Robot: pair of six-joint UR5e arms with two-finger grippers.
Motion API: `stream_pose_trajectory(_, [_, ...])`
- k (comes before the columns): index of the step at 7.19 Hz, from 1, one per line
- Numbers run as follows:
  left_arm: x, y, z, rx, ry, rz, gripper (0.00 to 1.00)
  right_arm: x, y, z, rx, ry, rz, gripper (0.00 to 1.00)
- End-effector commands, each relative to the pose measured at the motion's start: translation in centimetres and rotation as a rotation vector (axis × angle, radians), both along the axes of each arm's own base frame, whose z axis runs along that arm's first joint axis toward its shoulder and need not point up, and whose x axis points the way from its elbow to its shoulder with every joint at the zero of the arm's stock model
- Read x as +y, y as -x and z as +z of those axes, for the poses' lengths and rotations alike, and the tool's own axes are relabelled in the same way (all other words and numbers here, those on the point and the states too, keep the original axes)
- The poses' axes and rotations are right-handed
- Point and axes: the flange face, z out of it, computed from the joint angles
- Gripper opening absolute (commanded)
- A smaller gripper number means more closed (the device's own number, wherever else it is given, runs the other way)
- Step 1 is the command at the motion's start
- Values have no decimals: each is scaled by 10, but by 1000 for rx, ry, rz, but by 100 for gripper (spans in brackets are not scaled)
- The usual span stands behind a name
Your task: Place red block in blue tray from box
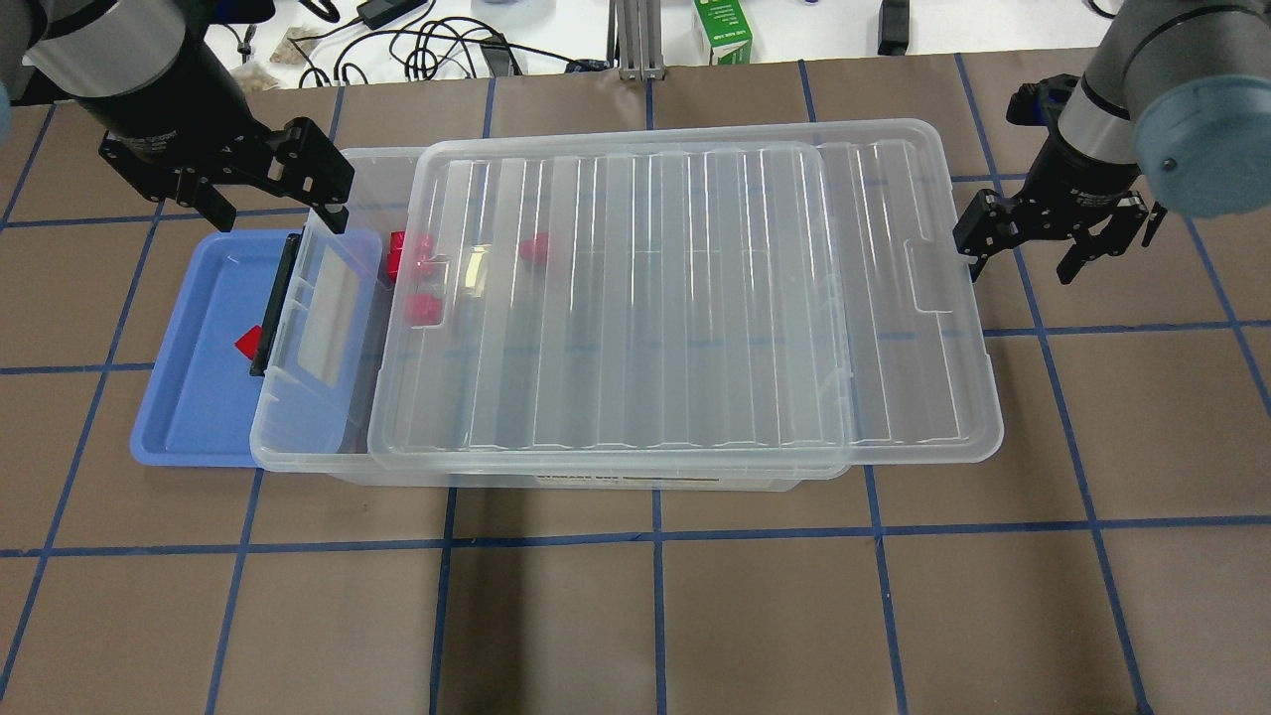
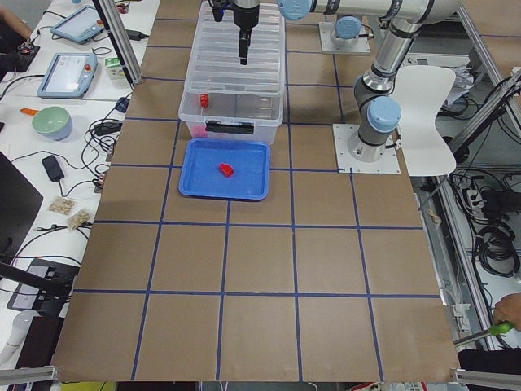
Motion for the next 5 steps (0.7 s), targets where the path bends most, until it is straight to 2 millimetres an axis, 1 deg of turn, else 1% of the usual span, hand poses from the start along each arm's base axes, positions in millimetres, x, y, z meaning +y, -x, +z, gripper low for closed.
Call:
stream_pose_trajectory(1, [1,1,-1,0,-4,-2,100,0,-30,1,10,13,-2,100])
stream_pose_trajectory(2, [1,1,-1,0,-7,-2,100,1,-42,1,9,15,18,100])
stream_pose_trajectory(4, [1,1,-2,1,-8,-2,100,-1,-69,-7,25,16,-41,100])
stream_pose_trajectory(5, [1,1,-2,1,-8,-2,100,1,-82,-7,26,15,-27,100])
